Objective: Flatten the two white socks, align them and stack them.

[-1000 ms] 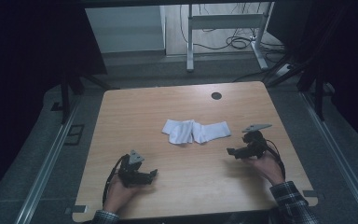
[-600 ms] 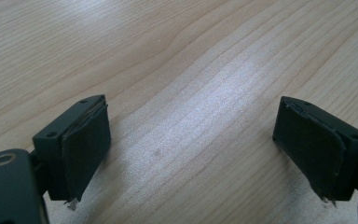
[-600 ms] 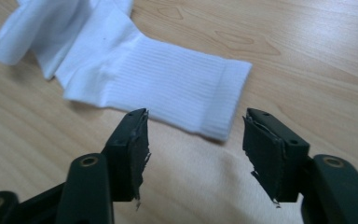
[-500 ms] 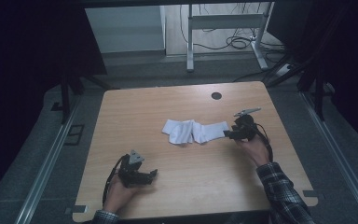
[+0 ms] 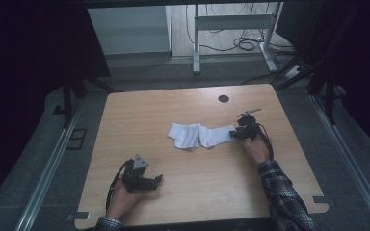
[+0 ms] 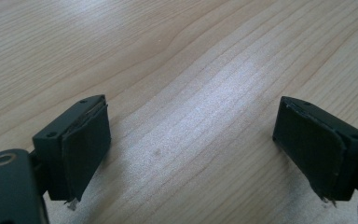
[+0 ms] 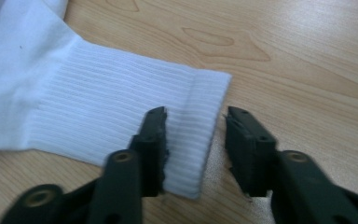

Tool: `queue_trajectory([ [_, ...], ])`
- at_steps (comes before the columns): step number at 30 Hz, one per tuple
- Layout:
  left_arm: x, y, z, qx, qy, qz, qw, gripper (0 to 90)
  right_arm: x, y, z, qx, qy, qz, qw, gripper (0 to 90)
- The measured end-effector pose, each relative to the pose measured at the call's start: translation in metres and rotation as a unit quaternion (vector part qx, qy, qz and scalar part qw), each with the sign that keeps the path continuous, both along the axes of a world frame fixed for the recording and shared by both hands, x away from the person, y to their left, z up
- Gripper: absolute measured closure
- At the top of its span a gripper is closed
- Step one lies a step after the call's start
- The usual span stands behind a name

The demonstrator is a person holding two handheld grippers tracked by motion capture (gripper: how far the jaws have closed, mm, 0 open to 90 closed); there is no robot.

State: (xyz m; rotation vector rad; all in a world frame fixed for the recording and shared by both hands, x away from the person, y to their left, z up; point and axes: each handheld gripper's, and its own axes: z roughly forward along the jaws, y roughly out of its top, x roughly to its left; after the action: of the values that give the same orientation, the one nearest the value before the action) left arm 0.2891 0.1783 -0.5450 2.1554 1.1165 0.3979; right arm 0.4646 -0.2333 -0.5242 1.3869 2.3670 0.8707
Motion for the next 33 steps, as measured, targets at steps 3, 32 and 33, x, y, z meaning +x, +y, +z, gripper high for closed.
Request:
queue_trajectory([
  [3,0.0,0.0,0.0,0.0,0.0,0.0,1.0,11.1,-0.001,0.0,0.001,0.003,0.008,-0.001,1.0,78.9],
  [32,0.0,0.0,0.0,0.002,-0.001,-0.002,1.0,11.1,-0.041,0.004,0.147,0.038,-0.052,0.058,0.9962,81.3],
  [33,0.0,0.0,0.0,0.002,-0.001,-0.002,1.0,11.1,-0.044,0.005,0.152,0.037,-0.055,0.061,0.9959,81.3],
])
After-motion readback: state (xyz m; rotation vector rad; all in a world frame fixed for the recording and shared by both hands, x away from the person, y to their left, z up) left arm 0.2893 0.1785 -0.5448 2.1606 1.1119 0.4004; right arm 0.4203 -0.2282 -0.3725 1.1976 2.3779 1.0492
